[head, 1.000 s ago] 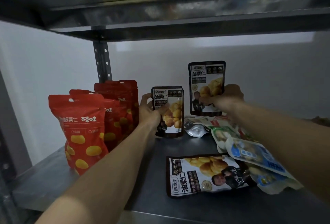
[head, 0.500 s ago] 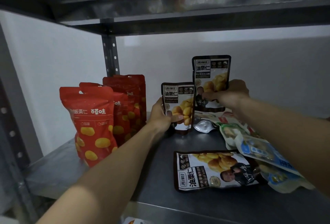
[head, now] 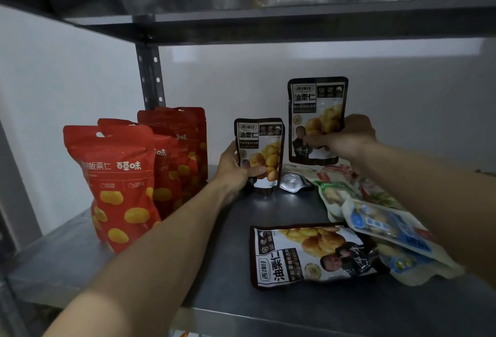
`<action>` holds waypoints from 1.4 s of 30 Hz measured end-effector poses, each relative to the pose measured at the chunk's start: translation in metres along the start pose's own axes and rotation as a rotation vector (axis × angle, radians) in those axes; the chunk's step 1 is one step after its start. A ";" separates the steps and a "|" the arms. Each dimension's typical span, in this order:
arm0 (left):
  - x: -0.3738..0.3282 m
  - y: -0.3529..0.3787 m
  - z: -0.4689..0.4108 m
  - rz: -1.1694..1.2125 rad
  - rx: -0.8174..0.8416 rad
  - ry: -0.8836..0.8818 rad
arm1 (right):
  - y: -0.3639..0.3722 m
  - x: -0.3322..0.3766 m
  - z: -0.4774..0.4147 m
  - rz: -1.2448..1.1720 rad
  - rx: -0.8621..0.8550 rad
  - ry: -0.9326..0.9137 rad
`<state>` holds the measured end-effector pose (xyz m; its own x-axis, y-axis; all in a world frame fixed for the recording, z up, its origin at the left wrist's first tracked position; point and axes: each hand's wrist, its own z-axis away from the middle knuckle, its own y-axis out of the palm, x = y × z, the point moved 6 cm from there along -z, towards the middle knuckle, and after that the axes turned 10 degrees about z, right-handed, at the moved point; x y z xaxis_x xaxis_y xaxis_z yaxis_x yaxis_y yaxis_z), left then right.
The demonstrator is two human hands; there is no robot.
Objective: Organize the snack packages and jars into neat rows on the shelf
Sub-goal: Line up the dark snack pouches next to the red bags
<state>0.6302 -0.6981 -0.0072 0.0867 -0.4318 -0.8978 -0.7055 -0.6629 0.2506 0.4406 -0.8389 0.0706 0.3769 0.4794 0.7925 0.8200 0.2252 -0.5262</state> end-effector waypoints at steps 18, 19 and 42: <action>-0.042 -0.019 0.042 -0.265 -0.253 0.040 | -0.011 0.030 0.034 -0.049 -0.017 -0.074; -0.045 -0.022 0.046 -0.297 -0.271 0.051 | -0.008 0.032 0.037 -0.044 -0.007 -0.077; -0.030 -0.025 0.090 -0.344 0.016 0.045 | 0.100 0.012 0.081 -0.068 0.189 0.070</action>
<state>0.5824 -0.6132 -0.0190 0.3520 -0.2111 -0.9119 -0.6401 -0.7651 -0.0700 0.4920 -0.7420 0.0023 0.3581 0.3990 0.8442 0.7519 0.4129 -0.5140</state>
